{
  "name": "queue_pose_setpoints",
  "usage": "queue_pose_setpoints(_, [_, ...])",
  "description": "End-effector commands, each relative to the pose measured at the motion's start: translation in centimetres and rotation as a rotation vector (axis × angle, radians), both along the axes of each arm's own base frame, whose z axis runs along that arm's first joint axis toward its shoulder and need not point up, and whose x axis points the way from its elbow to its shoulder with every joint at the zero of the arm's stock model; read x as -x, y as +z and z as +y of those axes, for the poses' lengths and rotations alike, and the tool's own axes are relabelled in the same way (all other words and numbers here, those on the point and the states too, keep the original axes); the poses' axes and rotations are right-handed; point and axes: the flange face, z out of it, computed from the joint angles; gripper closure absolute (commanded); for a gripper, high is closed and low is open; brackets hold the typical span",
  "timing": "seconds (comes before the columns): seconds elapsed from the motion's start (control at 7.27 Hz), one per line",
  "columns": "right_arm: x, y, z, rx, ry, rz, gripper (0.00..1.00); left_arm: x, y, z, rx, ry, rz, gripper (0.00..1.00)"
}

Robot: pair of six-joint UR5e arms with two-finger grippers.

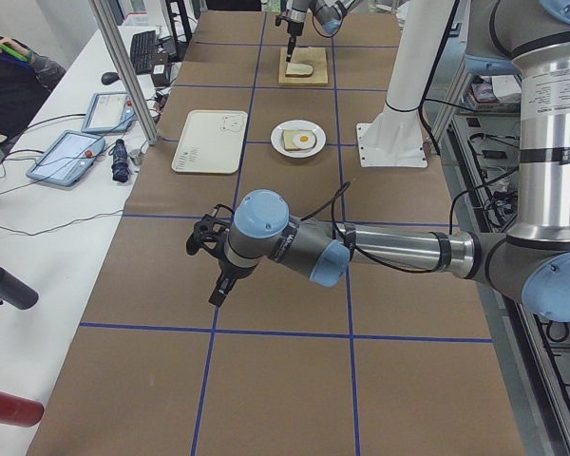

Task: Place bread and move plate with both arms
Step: 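Lower the right gripper onto the bread slice on the wooden board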

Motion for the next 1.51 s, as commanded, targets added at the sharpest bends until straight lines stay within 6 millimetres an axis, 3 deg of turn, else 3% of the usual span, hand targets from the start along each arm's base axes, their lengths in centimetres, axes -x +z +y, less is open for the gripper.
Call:
queue_pose_setpoints(0.0, [0.9,1.0,1.1,-0.008,-0.009,0.034,0.37,0.0,0.1,0.2,0.002,-0.005,0.003,0.01])
queue_pose_setpoints(0.41, [0.1,1.8,1.8,-0.003,-0.002,0.053,0.4,0.0,0.3,0.3,0.007,-0.005,0.003,0.01])
queue_pose_setpoints(0.69, [0.8,1.9,2.0,-0.01,-0.004,0.064,0.47,0.0,0.3,0.3,0.007,-0.005,0.003,0.01])
queue_pose_setpoints(1.1, [1.8,1.9,2.3,-0.016,-0.014,0.07,0.5,0.0,0.3,0.4,0.007,-0.007,0.003,0.01])
queue_pose_setpoints(1.24, [1.8,1.8,2.2,-0.018,-0.015,0.07,0.55,0.0,0.4,0.4,0.008,-0.005,0.003,0.01])
queue_pose_setpoints(1.38, [1.8,1.7,2.2,-0.019,-0.015,0.069,0.82,0.0,0.4,0.4,0.008,-0.005,0.003,0.01])
